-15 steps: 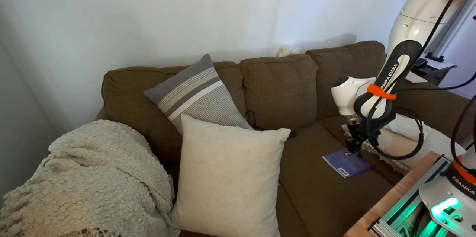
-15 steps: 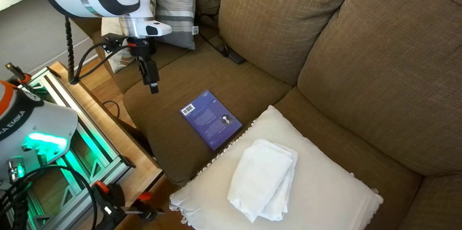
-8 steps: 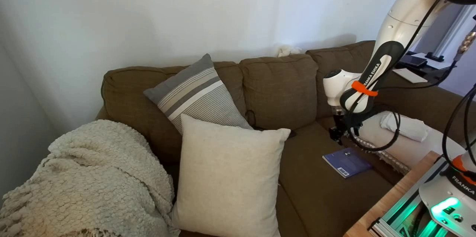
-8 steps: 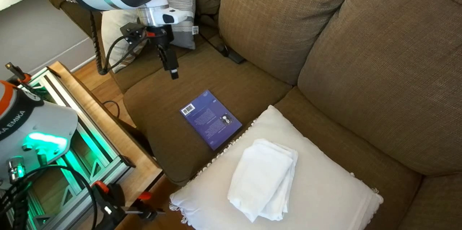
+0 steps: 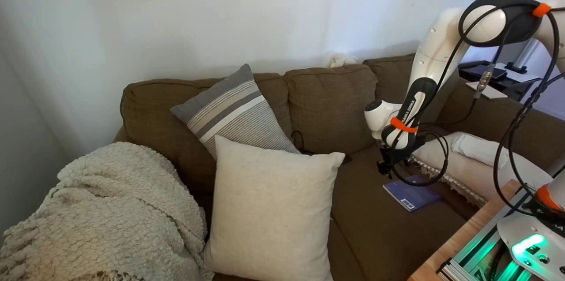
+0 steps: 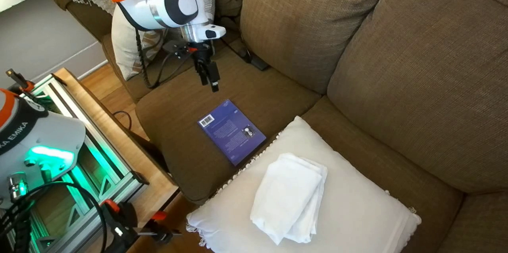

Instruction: Put the blue book on the cloth on the pillow

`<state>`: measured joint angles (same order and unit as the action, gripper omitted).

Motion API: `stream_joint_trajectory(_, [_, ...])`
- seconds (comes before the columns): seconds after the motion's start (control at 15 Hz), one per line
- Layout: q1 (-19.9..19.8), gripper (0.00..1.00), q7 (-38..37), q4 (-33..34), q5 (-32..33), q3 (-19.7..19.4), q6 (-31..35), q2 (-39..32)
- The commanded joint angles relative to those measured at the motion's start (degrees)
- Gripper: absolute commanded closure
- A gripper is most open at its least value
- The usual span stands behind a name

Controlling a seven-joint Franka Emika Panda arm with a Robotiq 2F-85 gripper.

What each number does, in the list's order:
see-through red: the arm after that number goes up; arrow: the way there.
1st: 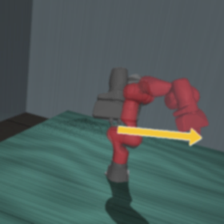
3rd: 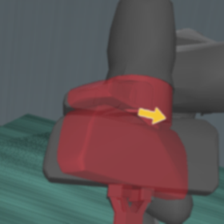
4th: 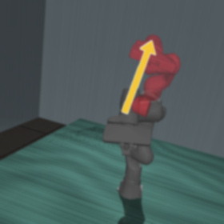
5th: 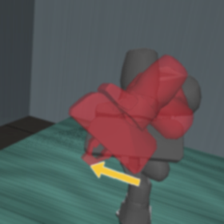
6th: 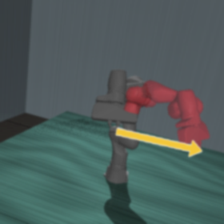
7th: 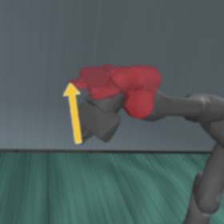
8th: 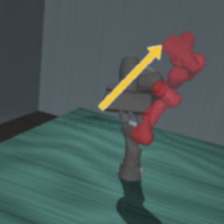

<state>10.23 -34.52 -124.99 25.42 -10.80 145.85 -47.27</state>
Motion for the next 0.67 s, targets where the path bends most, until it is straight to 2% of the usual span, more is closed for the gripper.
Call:
stream_joint_trajectory(0.0, [4.1, 0.0, -0.1, 1.7, -1.8, -3.6, -1.2, -5.5])
stream_joint_trajectory(0.07, [3.8, 0.0, 1.2, 0.7, -2.4, -3.3, 0.3, -3.4])
stream_joint_trajectory(0.6, [5.0, 0.0, 1.1, 1.4, -2.6, -4.3, 0.2, -5.4])
